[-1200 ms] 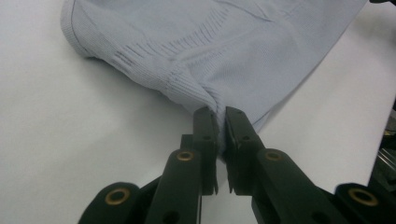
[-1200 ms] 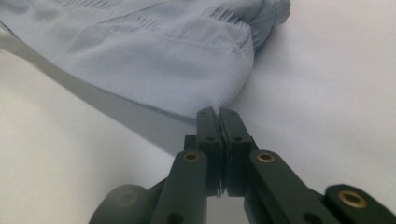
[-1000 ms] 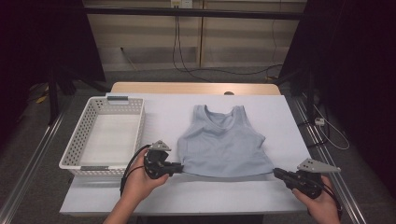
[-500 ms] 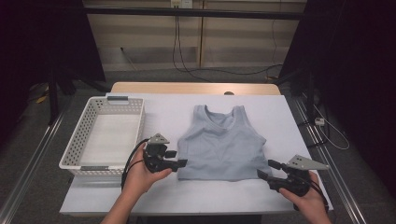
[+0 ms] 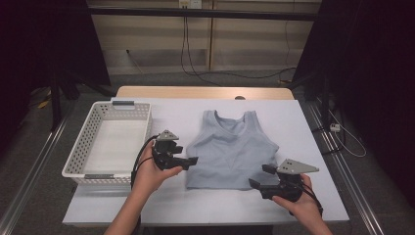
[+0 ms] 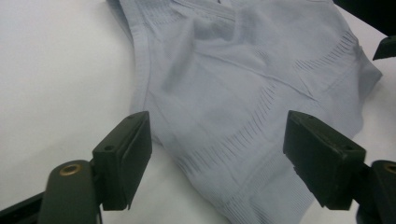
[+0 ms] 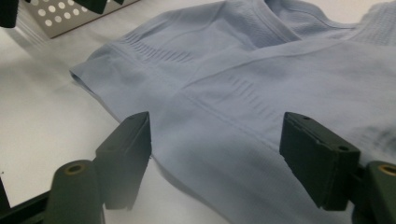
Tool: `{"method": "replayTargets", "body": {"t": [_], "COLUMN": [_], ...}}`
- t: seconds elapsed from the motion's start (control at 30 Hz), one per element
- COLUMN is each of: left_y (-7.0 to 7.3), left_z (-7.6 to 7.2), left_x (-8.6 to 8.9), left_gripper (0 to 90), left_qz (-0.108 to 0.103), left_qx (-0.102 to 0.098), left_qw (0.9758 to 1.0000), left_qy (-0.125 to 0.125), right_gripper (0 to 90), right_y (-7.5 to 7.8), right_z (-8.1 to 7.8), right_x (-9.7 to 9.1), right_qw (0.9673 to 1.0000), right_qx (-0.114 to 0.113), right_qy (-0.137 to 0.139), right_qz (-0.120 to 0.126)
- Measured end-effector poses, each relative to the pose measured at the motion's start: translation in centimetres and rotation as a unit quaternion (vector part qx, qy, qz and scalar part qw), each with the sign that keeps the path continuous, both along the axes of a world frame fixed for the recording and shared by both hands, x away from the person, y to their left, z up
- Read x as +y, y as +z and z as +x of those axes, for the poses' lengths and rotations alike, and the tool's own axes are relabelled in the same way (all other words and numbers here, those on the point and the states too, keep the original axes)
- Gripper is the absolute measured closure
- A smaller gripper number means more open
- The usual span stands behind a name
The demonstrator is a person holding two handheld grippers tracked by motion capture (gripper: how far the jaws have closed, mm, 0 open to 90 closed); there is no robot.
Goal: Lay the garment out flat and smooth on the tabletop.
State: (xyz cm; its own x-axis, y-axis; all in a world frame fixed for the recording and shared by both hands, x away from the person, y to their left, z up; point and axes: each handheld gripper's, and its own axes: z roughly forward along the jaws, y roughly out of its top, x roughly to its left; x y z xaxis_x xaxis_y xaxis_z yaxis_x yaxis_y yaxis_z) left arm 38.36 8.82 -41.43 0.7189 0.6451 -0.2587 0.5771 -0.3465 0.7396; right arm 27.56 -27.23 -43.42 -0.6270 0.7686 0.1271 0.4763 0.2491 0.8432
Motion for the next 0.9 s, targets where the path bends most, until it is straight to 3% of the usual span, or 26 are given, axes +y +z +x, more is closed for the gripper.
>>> {"method": "replayTargets", "body": {"t": [0.3,0.43,0.77,0.9], "left_y": [-0.2,-0.3,-0.6,-0.7], "left_z": [1.4,1.9,2.4,2.5], "left_x": [0.1,0.3,0.2,0.3], "left_gripper": [21.3,20.3,16.9,15.9], "left_qz": [0.003,0.004,0.023,0.02], "left_qx": [-0.003,-0.005,-0.005,-0.002], "left_qw": [0.9999,0.9999,0.9997,0.9998], "left_qy": [0.009,0.014,0.006,0.009], "right_gripper": [19.8,18.6,15.4,14.2], "right_y": [-0.3,-0.8,-1.3,-1.3], "right_z": [0.8,0.9,1.1,1.2], "right_x": [3.2,4.0,5.9,6.9], "right_qw": [0.9994,0.9988,0.9978,0.9973], "right_qx": [-0.006,-0.001,0.005,0.005], "right_qy": [0.031,0.044,0.062,0.069], "right_qz": [-0.012,-0.022,-0.022,-0.022]}}
